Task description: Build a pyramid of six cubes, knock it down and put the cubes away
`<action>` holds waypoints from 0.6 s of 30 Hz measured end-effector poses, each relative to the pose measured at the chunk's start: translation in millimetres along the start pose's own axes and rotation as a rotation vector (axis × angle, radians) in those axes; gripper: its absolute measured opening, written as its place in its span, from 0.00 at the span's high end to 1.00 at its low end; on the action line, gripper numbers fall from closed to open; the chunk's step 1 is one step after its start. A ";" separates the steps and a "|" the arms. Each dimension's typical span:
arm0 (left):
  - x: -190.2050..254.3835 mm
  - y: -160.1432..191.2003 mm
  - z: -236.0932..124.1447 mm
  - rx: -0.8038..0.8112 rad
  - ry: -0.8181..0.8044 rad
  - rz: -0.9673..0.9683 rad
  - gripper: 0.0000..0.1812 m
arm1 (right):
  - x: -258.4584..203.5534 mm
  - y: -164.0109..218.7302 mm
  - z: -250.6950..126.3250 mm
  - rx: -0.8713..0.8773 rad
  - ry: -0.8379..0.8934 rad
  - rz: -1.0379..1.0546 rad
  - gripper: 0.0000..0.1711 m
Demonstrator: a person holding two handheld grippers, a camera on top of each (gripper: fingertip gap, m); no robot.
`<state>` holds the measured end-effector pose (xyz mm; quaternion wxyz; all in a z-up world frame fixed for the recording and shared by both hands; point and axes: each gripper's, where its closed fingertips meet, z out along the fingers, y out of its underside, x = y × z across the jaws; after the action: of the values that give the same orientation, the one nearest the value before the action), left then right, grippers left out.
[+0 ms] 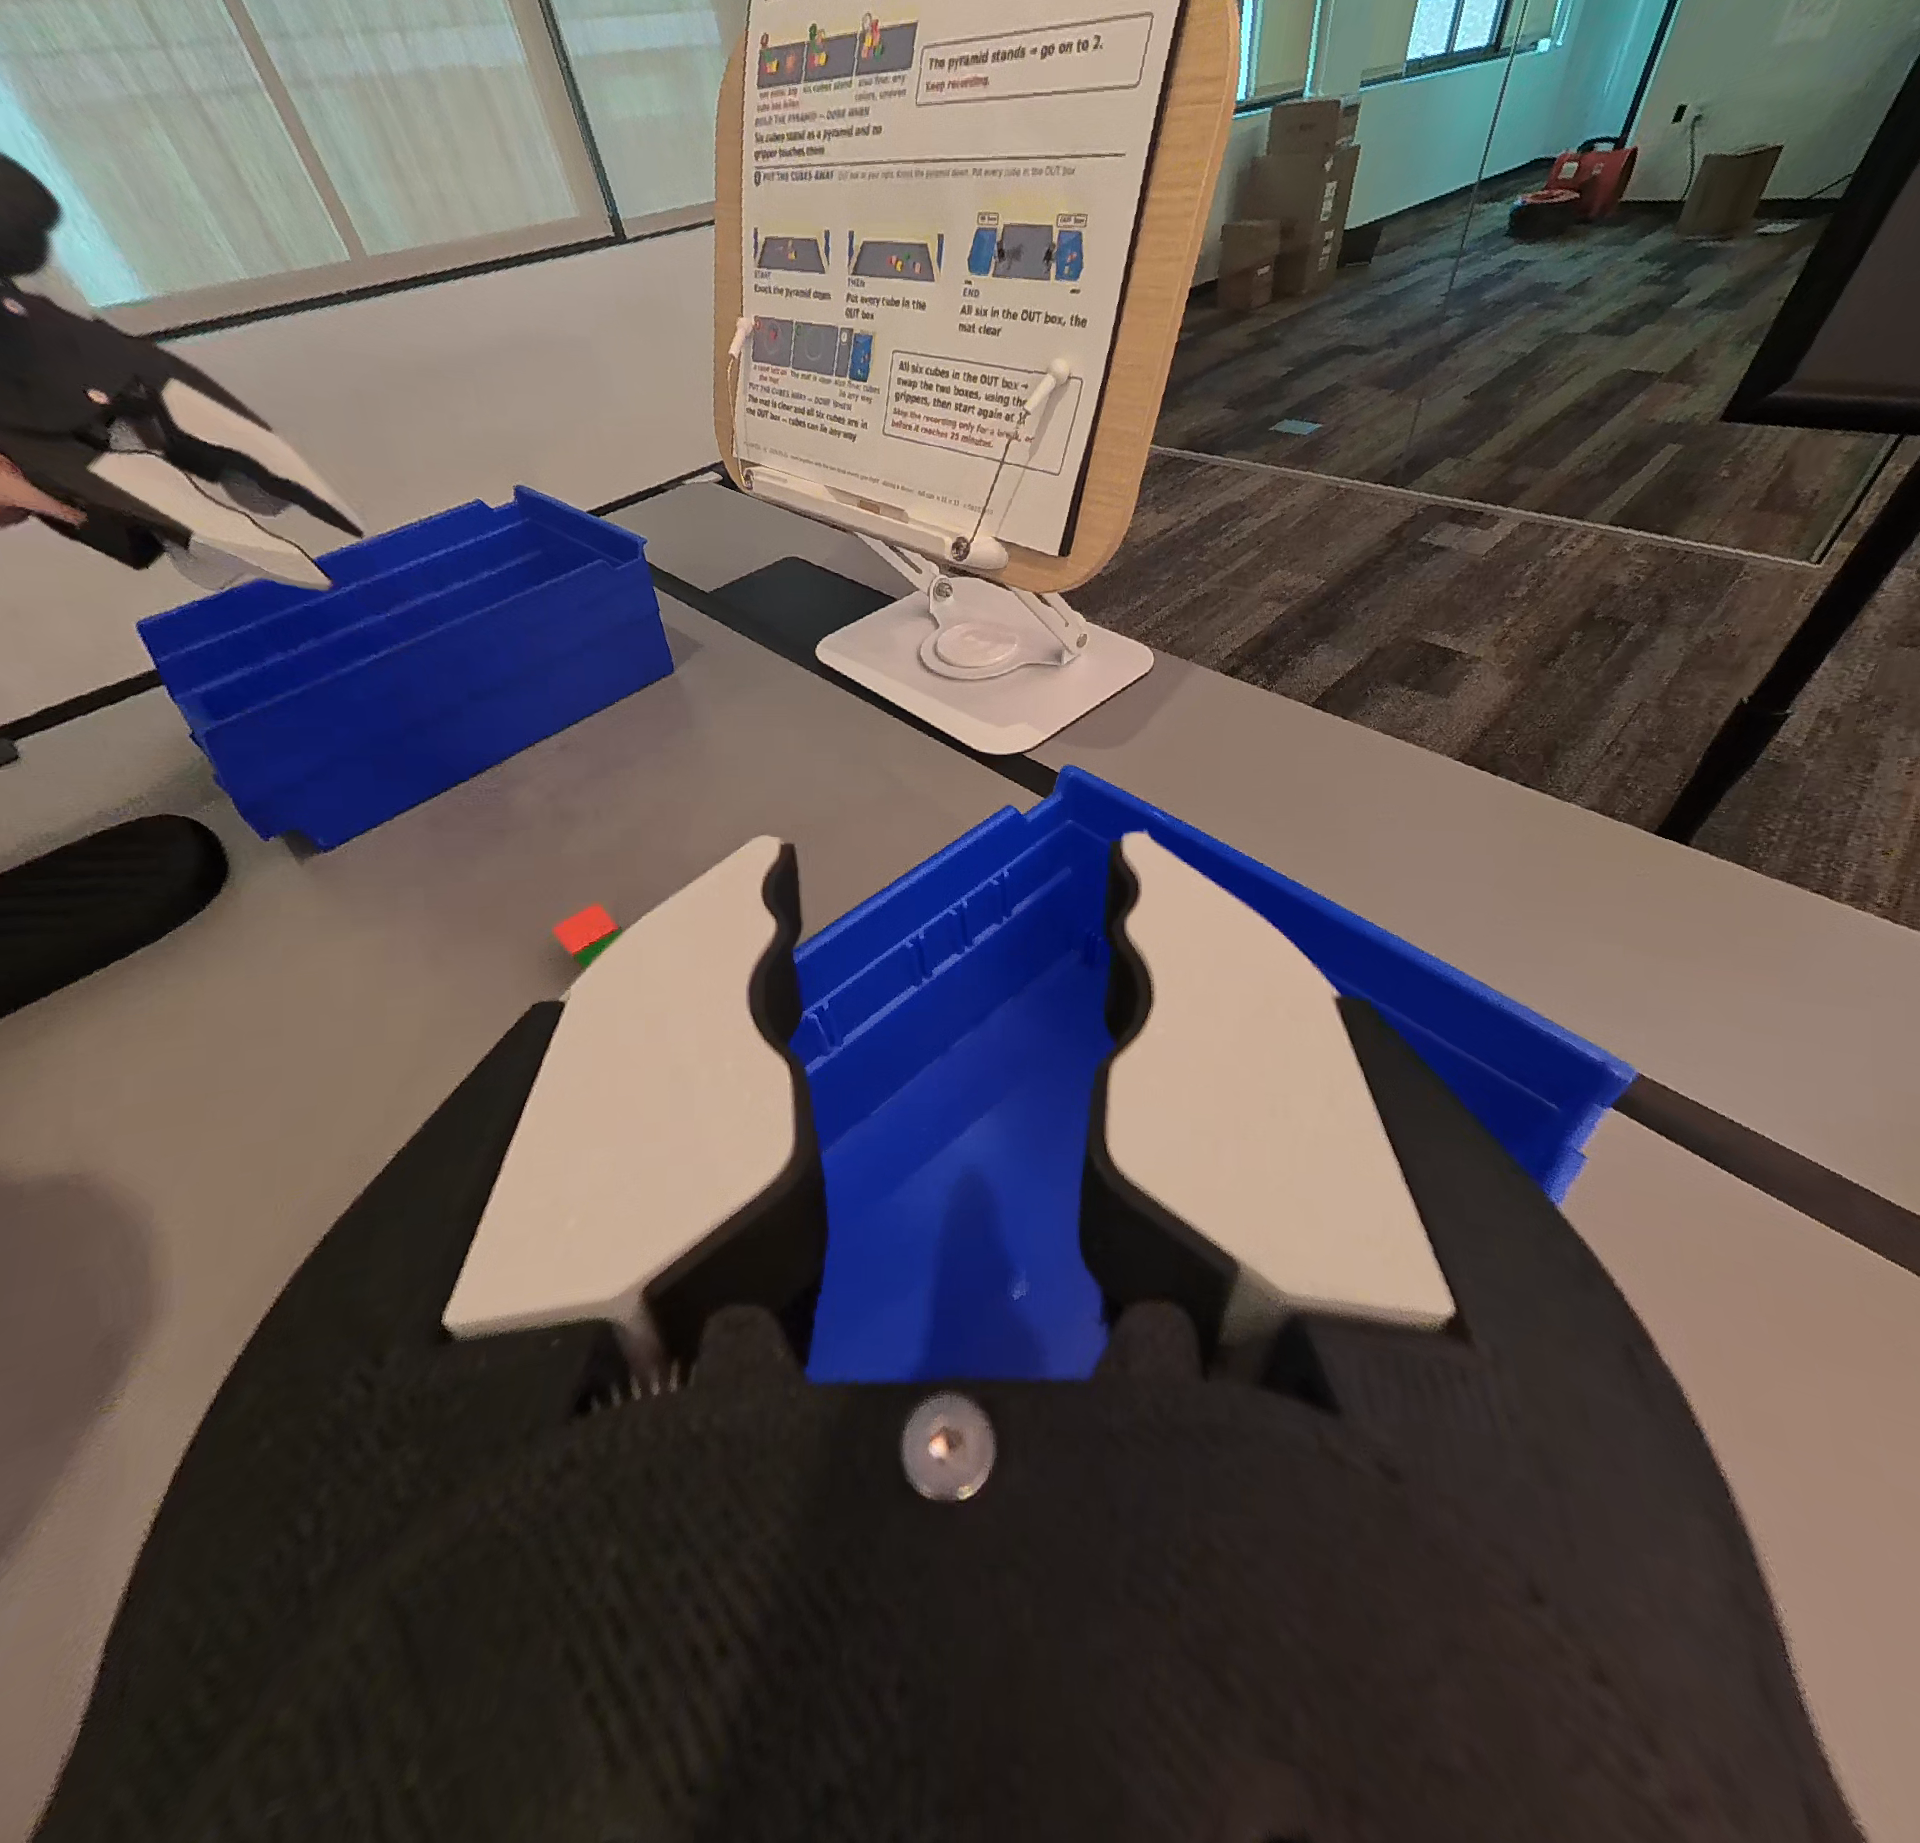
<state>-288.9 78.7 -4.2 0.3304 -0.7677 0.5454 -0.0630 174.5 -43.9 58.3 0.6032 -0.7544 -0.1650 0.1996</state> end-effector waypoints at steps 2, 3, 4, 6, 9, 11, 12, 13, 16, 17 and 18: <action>-19.7 37.9 -0.1 -0.032 -0.014 -0.117 0.79 | -2.3 -0.9 3.2 0.004 -0.011 0.003 0.67; -24.7 53.9 4.6 -0.060 -0.006 -0.177 0.79 | -3.1 0.0 5.5 -0.003 -0.012 0.002 0.67; -29.7 68.9 11.2 -0.098 -0.012 -0.245 0.79 | -3.8 1.8 8.4 -0.015 -0.014 0.000 0.67; -34.5 88.6 26.3 -0.166 -0.025 -0.408 0.78 | -5.5 7.4 14.2 -0.052 -0.012 -0.009 0.66; -25.6 91.0 47.4 -0.163 0.028 -0.591 0.79 | -8.2 14.2 20.2 -0.101 -0.002 -0.031 0.66; -27.8 96.6 59.4 -0.194 -0.005 -0.636 0.78 | -10.3 15.4 22.3 -0.111 -0.001 -0.040 0.66; -30.1 101.4 64.8 -0.224 -0.035 -0.637 0.76 | -11.1 15.3 23.0 -0.112 -0.002 -0.042 0.66; -29.7 105.4 69.9 -0.253 -0.046 -0.636 0.76 | -11.7 15.3 23.4 -0.113 -0.001 -0.043 0.66; -26.4 113.2 84.9 -0.311 -0.049 -0.641 0.73 | -11.7 16.3 23.2 -0.115 0.003 -0.044 0.66; -27.5 117.3 88.6 -0.333 -0.062 -0.640 0.73 | -11.2 17.0 23.0 -0.117 0.002 -0.040 0.66; -29.9 121.5 91.2 -0.350 -0.081 -0.640 0.74 | -10.3 17.9 22.6 -0.119 0.004 -0.037 0.66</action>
<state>-355.8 122.3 -136.9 0.1787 -0.9462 0.2669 -0.0384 154.4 -33.8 37.5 0.5614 -0.7861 -0.1890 0.1766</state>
